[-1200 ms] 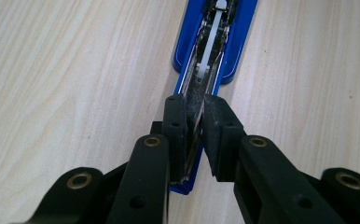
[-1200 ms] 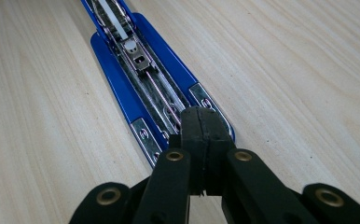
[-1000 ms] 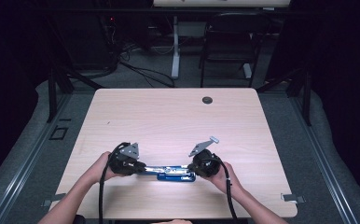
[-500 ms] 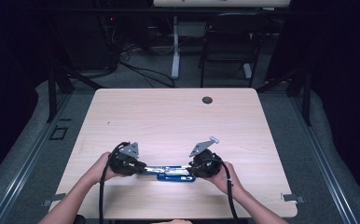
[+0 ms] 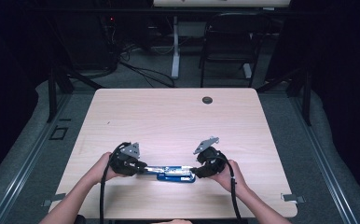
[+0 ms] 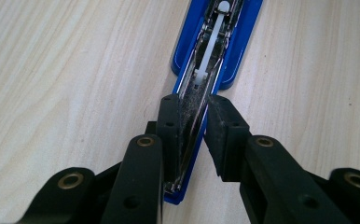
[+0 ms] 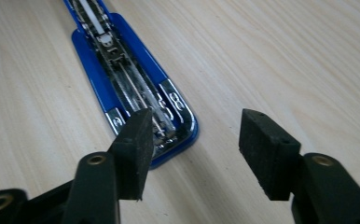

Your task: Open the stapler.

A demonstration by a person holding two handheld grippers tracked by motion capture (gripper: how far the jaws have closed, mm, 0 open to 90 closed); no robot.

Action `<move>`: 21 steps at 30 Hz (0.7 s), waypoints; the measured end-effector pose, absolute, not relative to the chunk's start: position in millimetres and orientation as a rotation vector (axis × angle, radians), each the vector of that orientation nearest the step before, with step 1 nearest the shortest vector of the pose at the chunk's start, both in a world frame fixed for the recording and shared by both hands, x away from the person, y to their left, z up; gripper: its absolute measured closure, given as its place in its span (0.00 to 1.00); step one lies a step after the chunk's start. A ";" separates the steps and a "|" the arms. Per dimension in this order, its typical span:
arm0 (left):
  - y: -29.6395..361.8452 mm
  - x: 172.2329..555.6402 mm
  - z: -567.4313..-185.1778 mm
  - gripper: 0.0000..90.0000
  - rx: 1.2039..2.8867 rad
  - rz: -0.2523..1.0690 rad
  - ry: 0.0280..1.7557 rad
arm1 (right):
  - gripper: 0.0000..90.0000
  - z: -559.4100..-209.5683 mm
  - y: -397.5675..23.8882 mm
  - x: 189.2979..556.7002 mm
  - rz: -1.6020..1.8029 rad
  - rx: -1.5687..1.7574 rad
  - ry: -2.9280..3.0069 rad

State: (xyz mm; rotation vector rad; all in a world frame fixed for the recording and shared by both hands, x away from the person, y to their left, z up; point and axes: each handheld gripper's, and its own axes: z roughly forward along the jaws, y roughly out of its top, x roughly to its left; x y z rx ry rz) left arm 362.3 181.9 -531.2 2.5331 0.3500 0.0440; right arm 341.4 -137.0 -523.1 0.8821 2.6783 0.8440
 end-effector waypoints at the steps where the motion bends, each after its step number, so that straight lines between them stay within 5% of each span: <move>1: 181.8 362.6 -532.0 0.83 2.526 0.037 0.351 | 0.42 -521.9 -140.3 343.0 0.833 0.890 2.667; 21: 180.9 363.7 -533.2 0.84 2.542 0.053 0.338 | 0.08 -508.5 -192.1 353.4 0.728 1.014 2.602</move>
